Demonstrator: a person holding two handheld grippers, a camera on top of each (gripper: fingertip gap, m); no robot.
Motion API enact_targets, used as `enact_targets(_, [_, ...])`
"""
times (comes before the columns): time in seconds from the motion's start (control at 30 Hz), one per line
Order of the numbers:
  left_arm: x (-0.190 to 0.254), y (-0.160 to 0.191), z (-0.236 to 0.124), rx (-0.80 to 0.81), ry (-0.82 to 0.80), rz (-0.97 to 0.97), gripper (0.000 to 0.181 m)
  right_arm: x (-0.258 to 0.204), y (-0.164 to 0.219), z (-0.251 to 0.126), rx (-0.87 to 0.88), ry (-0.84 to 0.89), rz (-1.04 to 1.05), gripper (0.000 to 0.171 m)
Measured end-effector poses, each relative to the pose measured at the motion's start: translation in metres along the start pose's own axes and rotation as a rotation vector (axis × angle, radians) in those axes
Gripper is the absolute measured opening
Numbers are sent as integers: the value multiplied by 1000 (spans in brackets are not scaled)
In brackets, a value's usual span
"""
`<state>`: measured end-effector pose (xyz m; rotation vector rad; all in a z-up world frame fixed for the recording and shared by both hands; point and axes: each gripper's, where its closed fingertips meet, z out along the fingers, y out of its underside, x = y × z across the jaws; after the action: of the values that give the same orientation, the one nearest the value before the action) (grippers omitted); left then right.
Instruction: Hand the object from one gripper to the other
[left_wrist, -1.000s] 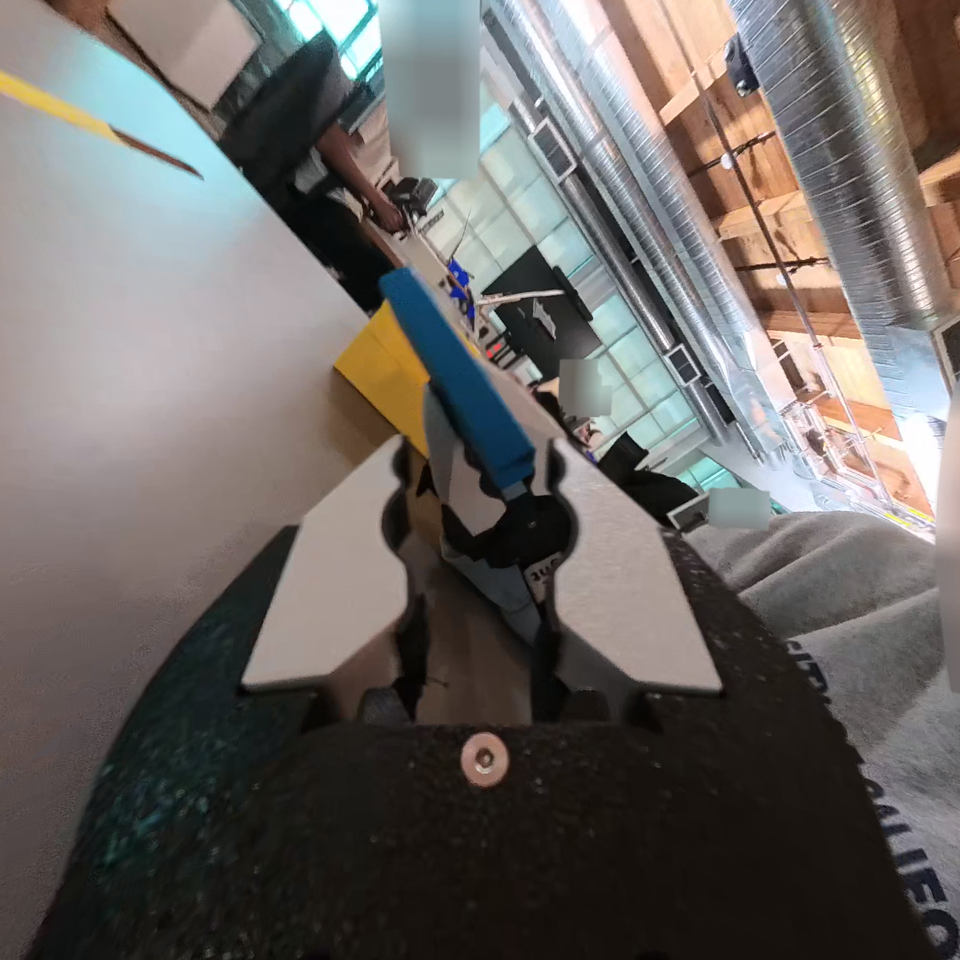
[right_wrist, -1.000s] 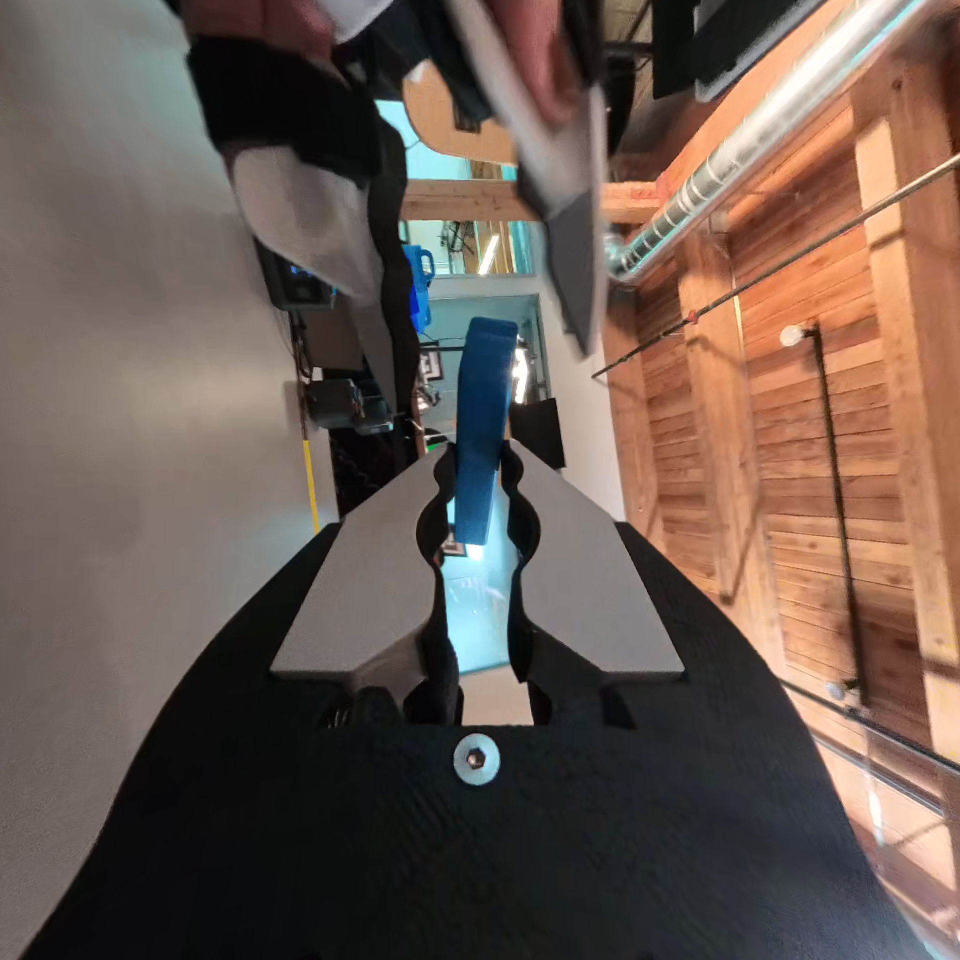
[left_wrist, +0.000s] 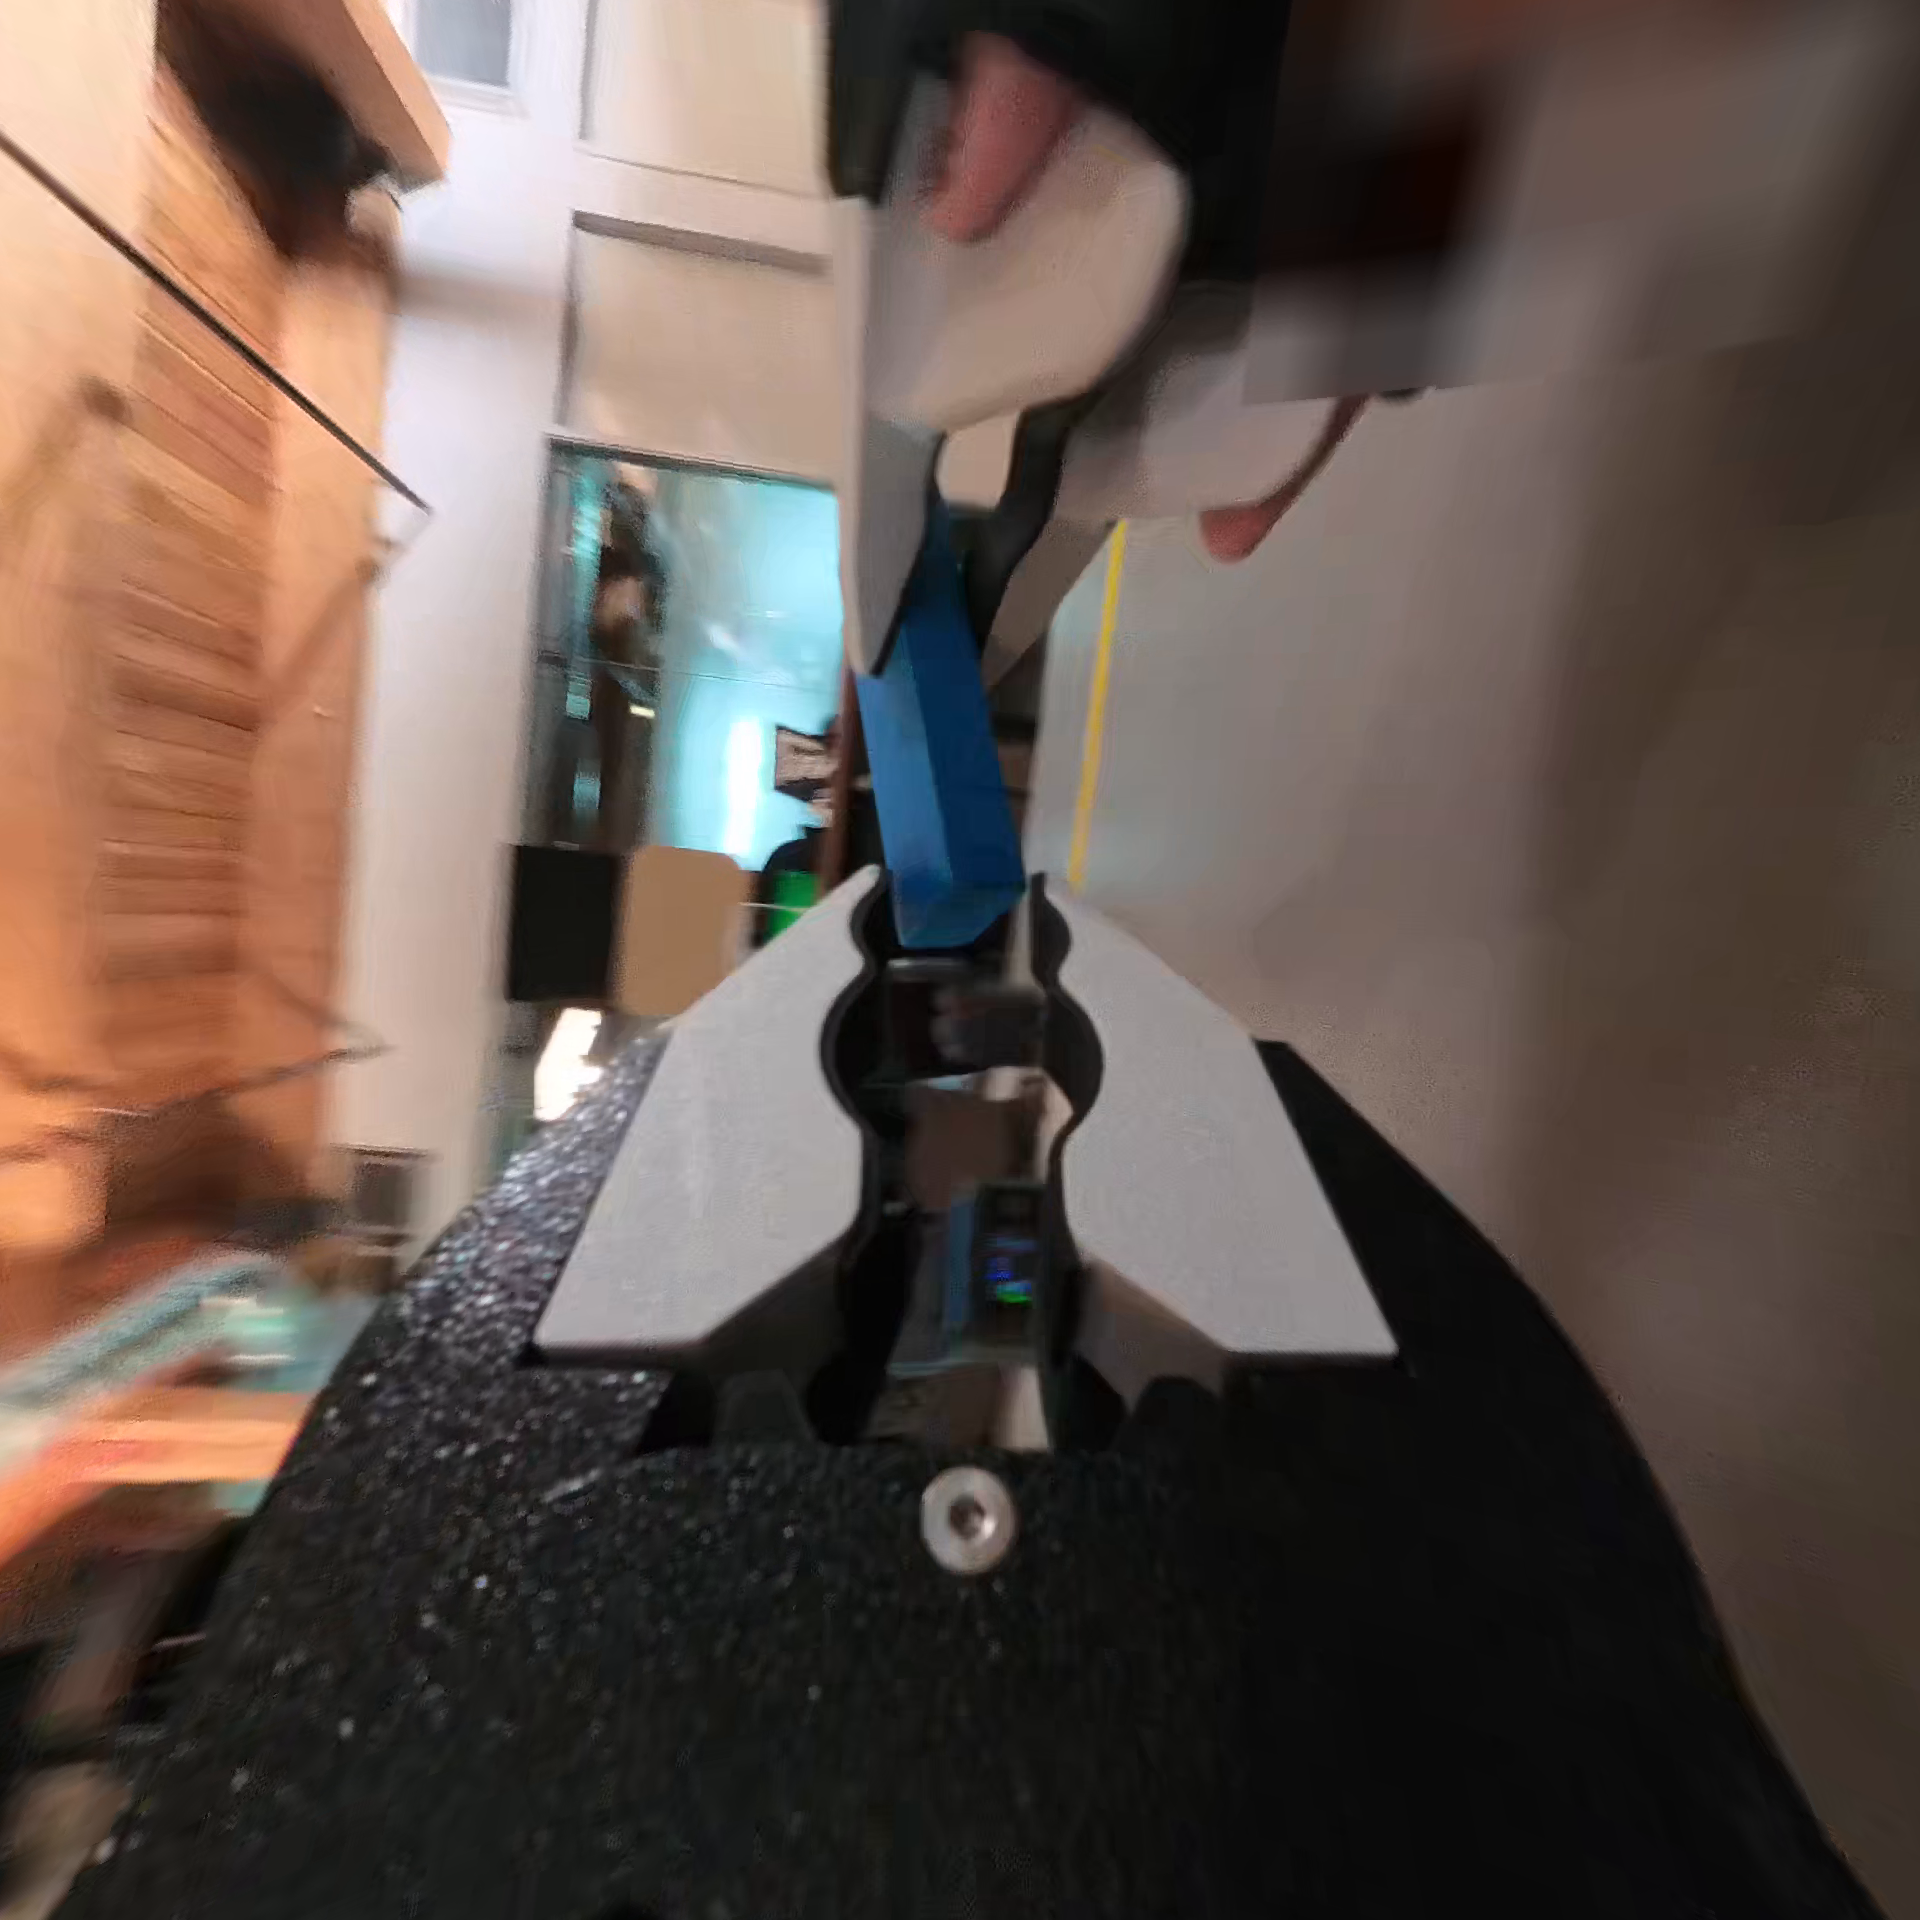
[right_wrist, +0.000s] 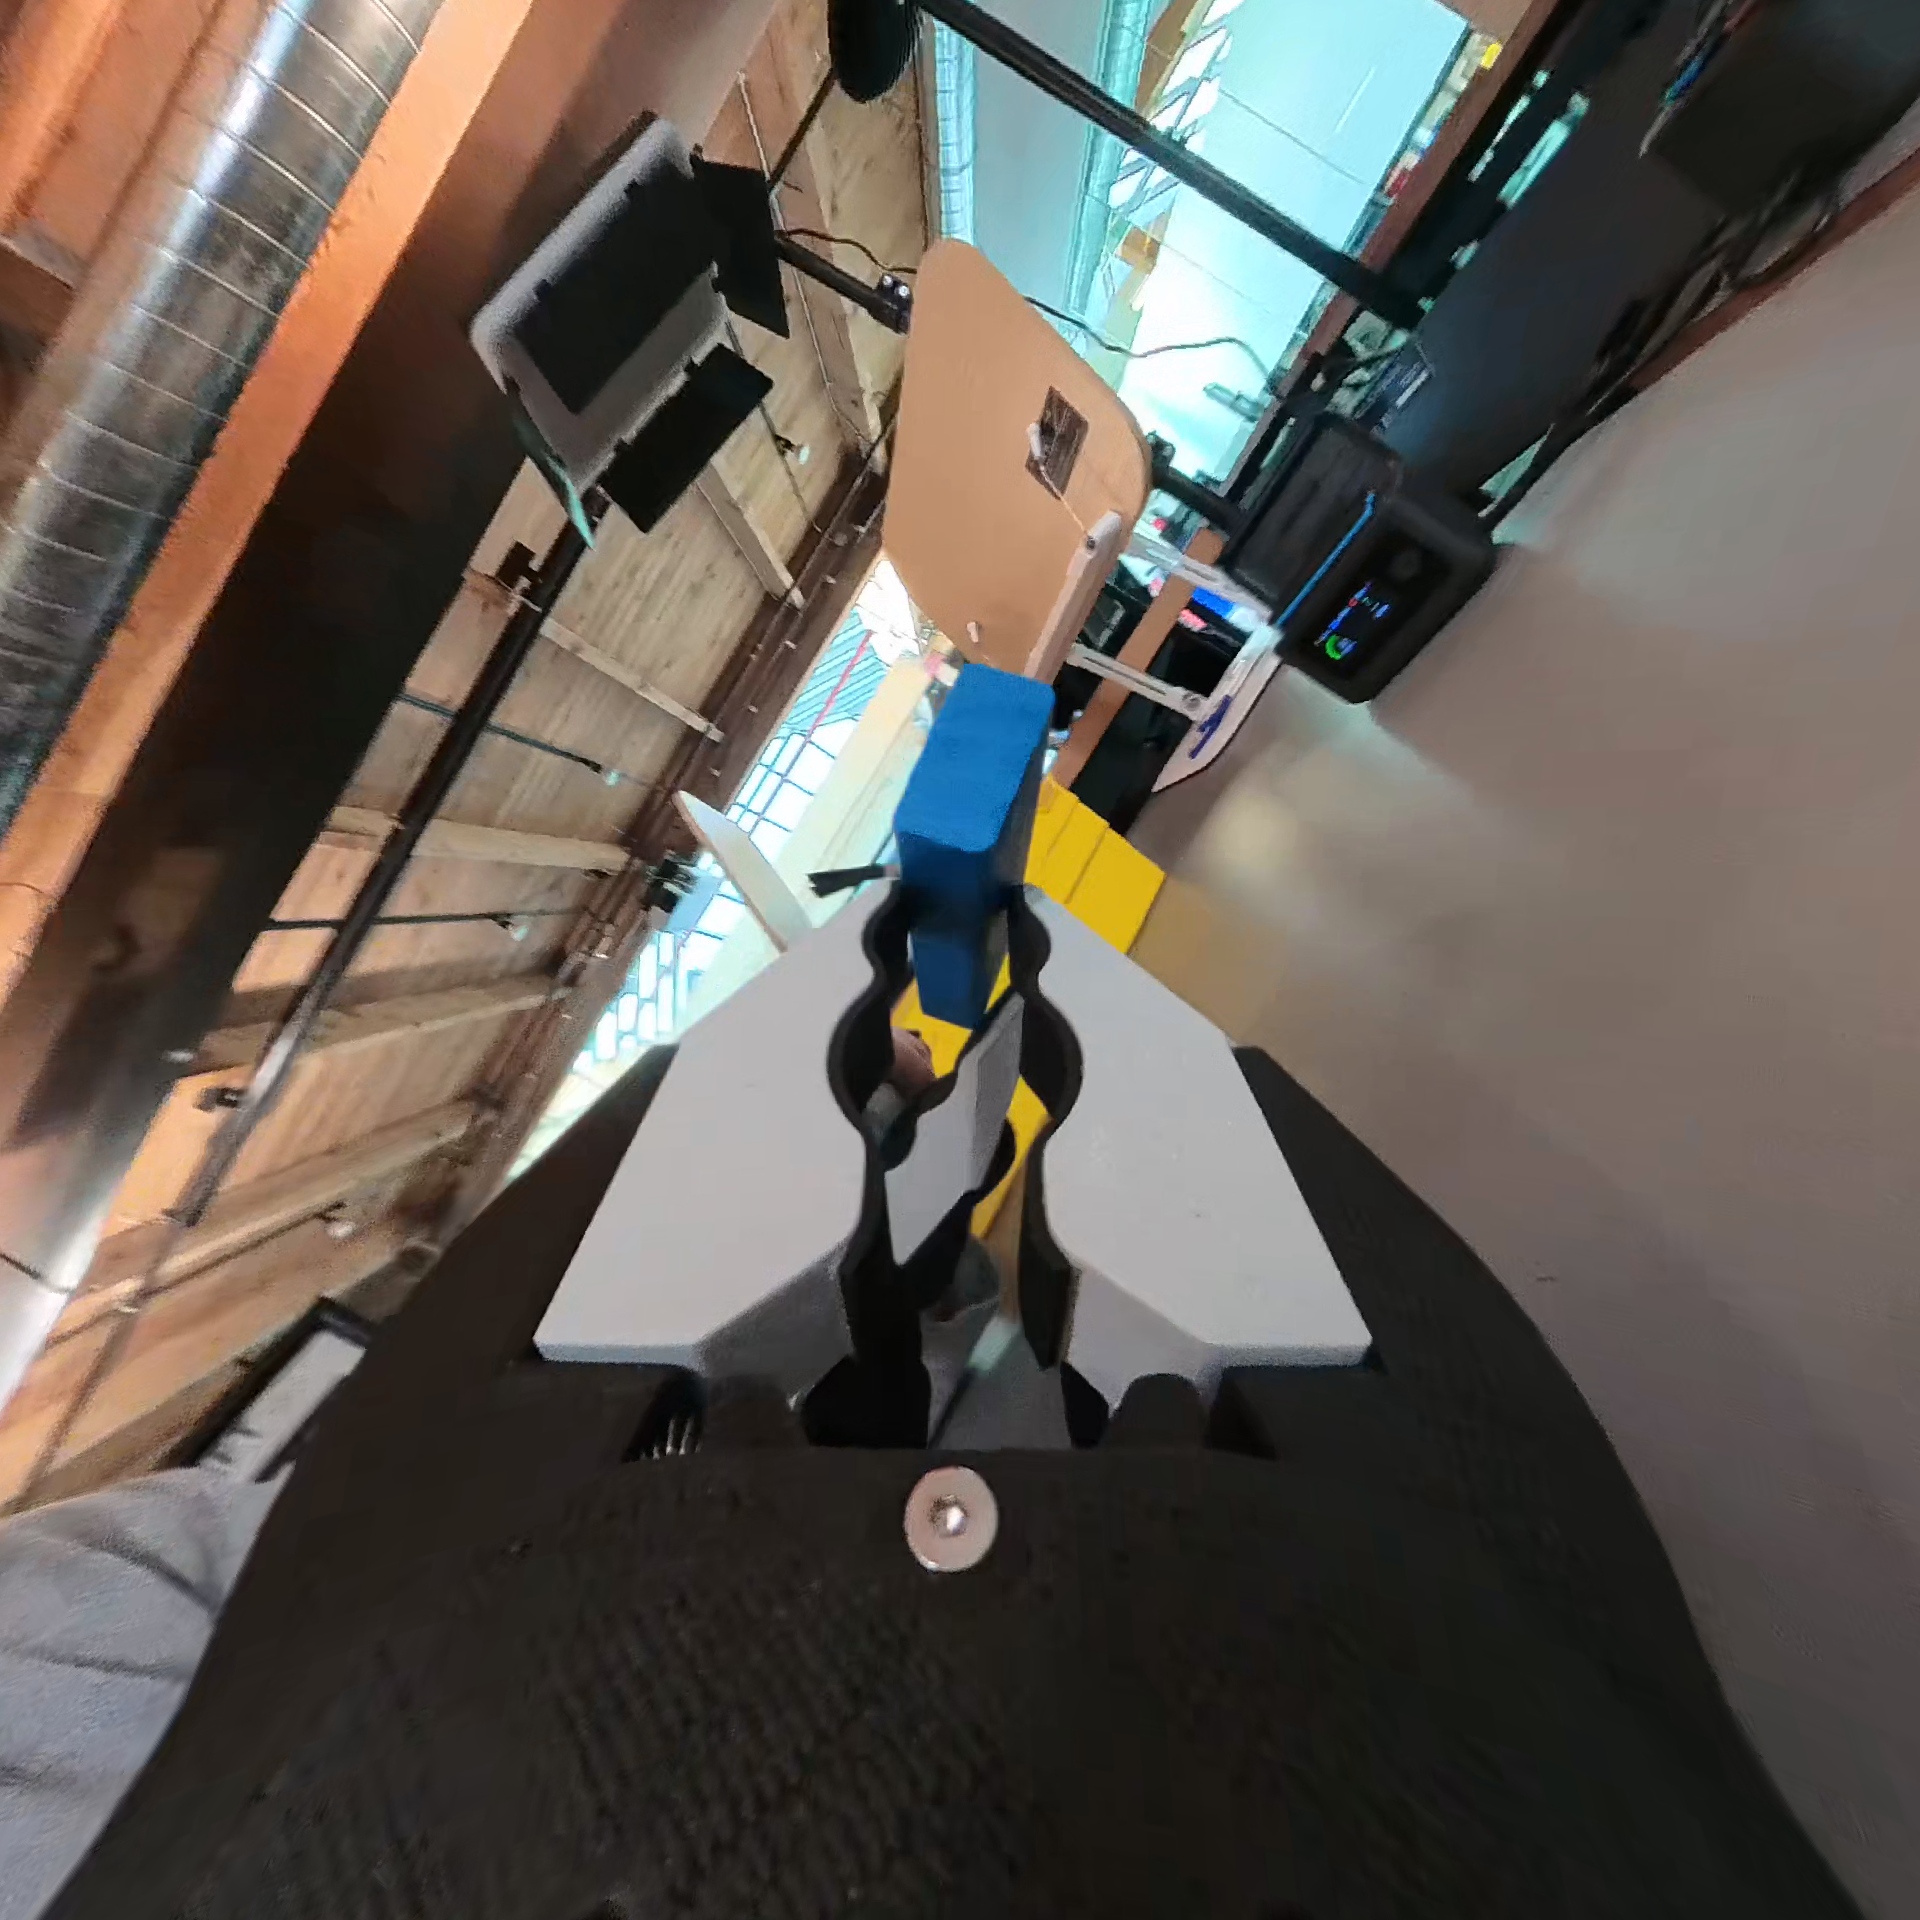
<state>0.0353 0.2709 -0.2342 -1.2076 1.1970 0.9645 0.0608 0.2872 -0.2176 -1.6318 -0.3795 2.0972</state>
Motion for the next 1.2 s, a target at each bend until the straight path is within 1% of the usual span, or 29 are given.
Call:
enact_targets(0.07, [-3, 1, -1, 50, 61, -276, 46, 1, -2, -1, 3, 49, -111, 16])
enact_targets(0.13, [-14, 10, -1, 76, 75, -544, 68, 0, -7, -3, 9, 95, -239, 16])
enact_targets(0.2, [-23, 23, -1, 98, 69, -761, 89, 1, -11, -5, 11, 173, -399, 16])
enact_targets(0.27, [-29, 38, -1, 123, 60, -977, 89, 5, -15, -8, -10, 280, -604, 16])
enact_targets(0.33, [-34, 47, -1, 194, 80, -1229, 87, 5, -17, -10, -37, 395, -845, 16])
enact_targets(0.43, [-40, 61, -1, 303, 119, -1576, 94, 4, -23, -15, -98, 613, -1275, 15])
enact_targets(0.5, [-41, 74, -2, 334, 106, -1700, 94, -7, -29, -18, -128, 743, -1573, 15])
enact_targets(0.53, [-42, 80, -3, 347, 88, -1742, 93, -18, -32, -20, -129, 791, -1685, 15])
enact_targets(0.57, [-44, 84, -4, 361, 75, -1775, 92, -30, -33, -22, -140, 826, -1750, 15])
enact_targets(0.6, [-46, 87, -6, 370, 65, -1796, 90, -43, -31, -25, -165, 848, -1771, 16])
enact_targets(0.63, [-47, 89, -7, 373, 55, -1803, 88, -57, -30, -29, -207, 863, -1763, 15])
enact_targets(0.7, [-47, 90, -8, 372, 46, -1800, 85, -82, -32, -48, -357, 917, -1677, 15])
enact_targets(0.77, [-46, 86, -6, 371, 62, -1795, 84, -102, -43, -88, -523, 995, -1475, 15])
enact_targets(0.83, [-43, 81, -4, 365, 86, -1784, 83, -111, -58, -146, -669, 1108, -1168, 16])
enact_targets(0.93, [-41, 75, -3, 349, 107, -1740, 82, -106, -90, -261, -869, 1470, -813, 16])
enact_targets(0.97, [-40, 73, -3, 344, 112, -1726, 82, -103, -89, -290, -921, 1526, -661, 16])
enact_targets(1.0, [-39, 71, -2, 341, 118, -1715, 81, -98, -84, -310, -958, 1530, -514, 16])
enact_targets(1.07, [-38, 68, -2, 335, 127, -1696, 80, -89, -77, -336, -1009, 1520, -319, 16])
enact_targets(1.13, [-37, 65, -3, 336, 137, -1685, 78, -81, -68, -352, -1045, 1509, -174, 16])
enact_targets(1.2, [-37, 64, -3, 334, 144, -1679, 79, -72, -69, -359, -1040, 1518, -142, 16])
